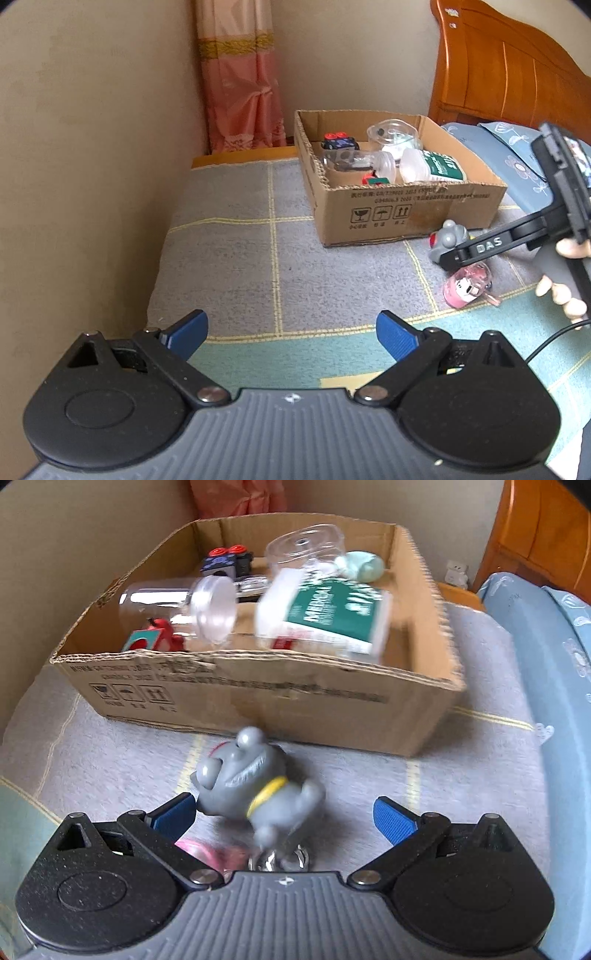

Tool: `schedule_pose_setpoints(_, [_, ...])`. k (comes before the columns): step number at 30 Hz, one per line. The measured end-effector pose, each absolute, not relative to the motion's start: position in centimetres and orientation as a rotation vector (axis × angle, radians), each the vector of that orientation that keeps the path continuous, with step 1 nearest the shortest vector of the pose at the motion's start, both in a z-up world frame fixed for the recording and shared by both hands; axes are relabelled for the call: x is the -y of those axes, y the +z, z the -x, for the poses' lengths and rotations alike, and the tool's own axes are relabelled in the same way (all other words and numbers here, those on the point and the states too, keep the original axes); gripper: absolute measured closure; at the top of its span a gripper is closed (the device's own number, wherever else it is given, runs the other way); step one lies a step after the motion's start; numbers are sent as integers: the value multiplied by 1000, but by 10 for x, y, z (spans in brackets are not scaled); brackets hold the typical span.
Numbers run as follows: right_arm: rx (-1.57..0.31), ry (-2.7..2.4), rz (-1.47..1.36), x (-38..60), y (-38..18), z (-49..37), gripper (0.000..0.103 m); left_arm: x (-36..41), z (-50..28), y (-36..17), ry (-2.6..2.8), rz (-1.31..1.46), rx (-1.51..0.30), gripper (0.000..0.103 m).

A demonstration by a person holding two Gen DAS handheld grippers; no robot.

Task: Organize rigid objects
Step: 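Move both tools back to the grey cat figurine and pink charm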

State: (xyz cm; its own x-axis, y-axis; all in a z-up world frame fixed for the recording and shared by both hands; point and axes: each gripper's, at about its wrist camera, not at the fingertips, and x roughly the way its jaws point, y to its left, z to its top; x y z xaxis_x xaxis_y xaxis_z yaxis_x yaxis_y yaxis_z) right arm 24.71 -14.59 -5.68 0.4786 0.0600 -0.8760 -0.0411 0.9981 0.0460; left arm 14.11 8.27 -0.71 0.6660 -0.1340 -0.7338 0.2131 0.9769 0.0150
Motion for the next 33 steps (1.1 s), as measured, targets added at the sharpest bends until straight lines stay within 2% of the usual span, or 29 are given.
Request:
schedule_pose_setpoints(12, [-1038,-1,-9,196,-62,-203,0,-48,-144,-10,-274,-173,-826,6])
schedule_pose_setpoints(33, [-927,93,67,215,-76,-130,0,57,-154,-29,-444,-201,-902,6])
